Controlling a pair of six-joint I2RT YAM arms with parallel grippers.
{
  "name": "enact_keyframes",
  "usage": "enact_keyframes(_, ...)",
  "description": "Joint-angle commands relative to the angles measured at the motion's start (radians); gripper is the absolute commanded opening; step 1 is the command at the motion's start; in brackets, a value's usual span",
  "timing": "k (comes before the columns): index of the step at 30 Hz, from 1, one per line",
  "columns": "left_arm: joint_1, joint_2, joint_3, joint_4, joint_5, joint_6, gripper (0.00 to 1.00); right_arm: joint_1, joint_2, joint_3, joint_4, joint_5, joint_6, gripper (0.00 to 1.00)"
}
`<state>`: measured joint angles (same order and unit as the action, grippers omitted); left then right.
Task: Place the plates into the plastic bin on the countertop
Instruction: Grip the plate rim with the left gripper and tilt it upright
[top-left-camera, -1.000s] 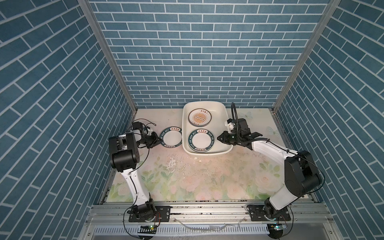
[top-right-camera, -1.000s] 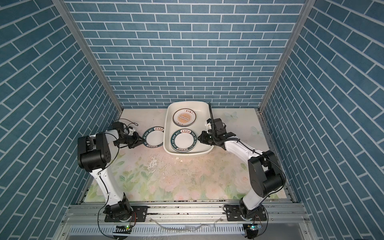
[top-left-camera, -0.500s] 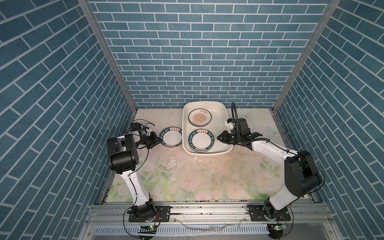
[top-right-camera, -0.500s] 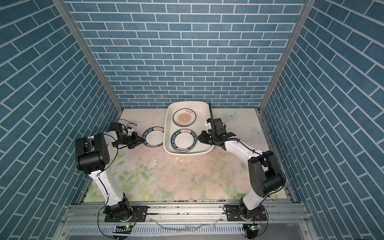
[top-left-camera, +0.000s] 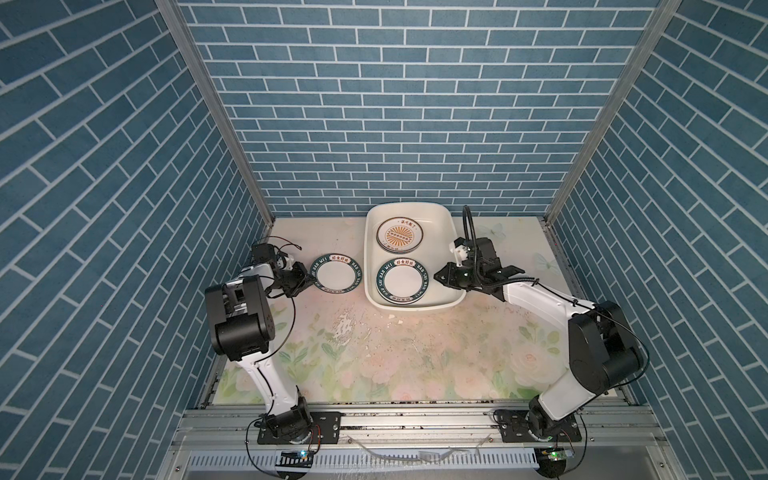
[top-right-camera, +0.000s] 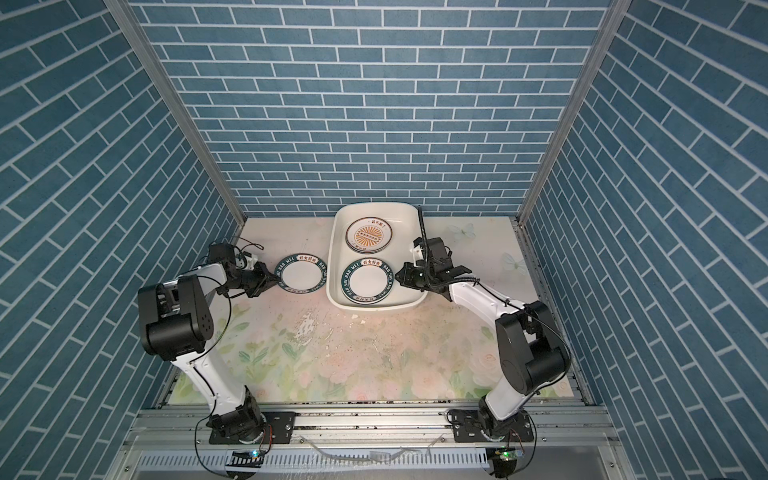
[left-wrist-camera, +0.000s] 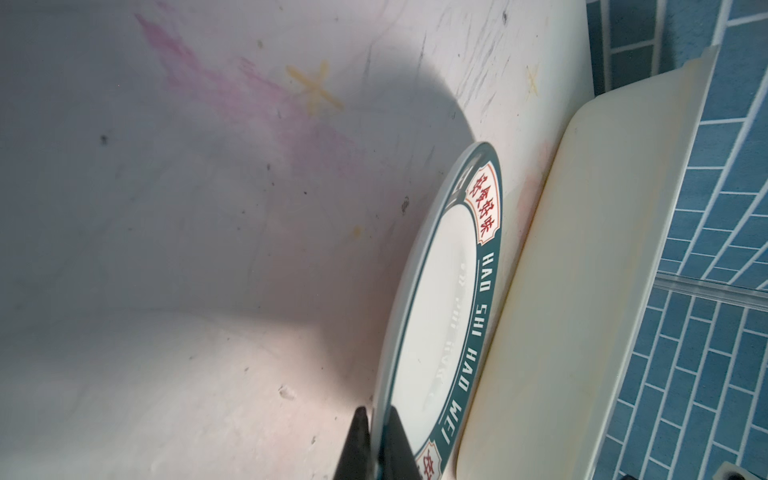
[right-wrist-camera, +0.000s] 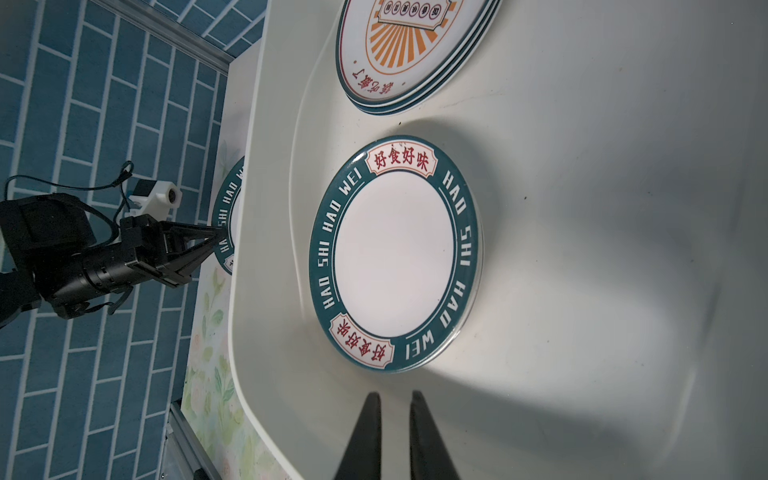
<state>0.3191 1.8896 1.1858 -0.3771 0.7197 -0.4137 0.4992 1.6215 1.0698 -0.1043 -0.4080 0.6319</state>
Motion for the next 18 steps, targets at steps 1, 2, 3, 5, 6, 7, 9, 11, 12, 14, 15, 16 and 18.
enact_keyframes(1, 0.008, -0.055, -0.010, 0.006, 0.010, -0.008, 0.00, 0.001, -0.014, -0.010, 0.017, -0.011, 0.017, 0.15)
enact_keyframes(2, 0.009, -0.063, -0.009, 0.007, 0.014, -0.009, 0.00, 0.001, -0.014, -0.010, 0.015, -0.012, 0.017, 0.15)
enact_keyframes(3, 0.011, -0.072, -0.007, 0.005, 0.017, -0.008, 0.00, 0.000, -0.015, -0.010, 0.017, -0.011, 0.017, 0.15)
enact_keyframes(5, 0.012, -0.092, -0.006, 0.006, 0.014, -0.008, 0.00, 0.001, -0.017, -0.008, 0.017, -0.013, 0.017, 0.15)
enact_keyframes(6, 0.015, -0.100, -0.006, 0.004, 0.015, -0.007, 0.00, 0.001, -0.017, -0.007, 0.017, -0.014, 0.017, 0.15)
enact_keyframes(7, 0.015, -0.106, -0.004, 0.003, 0.019, -0.009, 0.00, 0.002, -0.017, -0.007, 0.017, -0.014, 0.017, 0.16)
enact_keyframes(9, 0.018, -0.118, 0.001, 0.002, 0.024, -0.009, 0.00, 0.001, -0.021, -0.006, 0.016, -0.014, 0.017, 0.16)
enact_keyframes(11, 0.024, -0.130, 0.003, 0.004, 0.026, -0.007, 0.00, 0.001, -0.023, -0.005, 0.016, -0.015, 0.017, 0.16)
enact_keyframes(12, 0.027, -0.136, 0.004, 0.002, 0.021, -0.004, 0.00, 0.000, -0.024, -0.004, 0.015, -0.015, 0.017, 0.16)
enact_keyframes(14, 0.033, -0.146, 0.007, 0.003, 0.024, -0.009, 0.00, 0.001, -0.025, -0.002, 0.017, -0.017, 0.019, 0.16)
enact_keyframes(15, 0.038, -0.152, 0.008, 0.003, 0.027, -0.011, 0.00, 0.001, -0.027, -0.002, 0.018, -0.018, 0.019, 0.16)
enact_keyframes(16, 0.042, -0.159, 0.009, 0.004, 0.028, -0.013, 0.00, 0.000, -0.028, -0.002, 0.020, -0.020, 0.020, 0.16)
enact_keyframes(18, 0.048, -0.178, 0.008, 0.009, 0.037, -0.021, 0.00, 0.001, -0.028, 0.003, 0.020, -0.022, 0.021, 0.16)
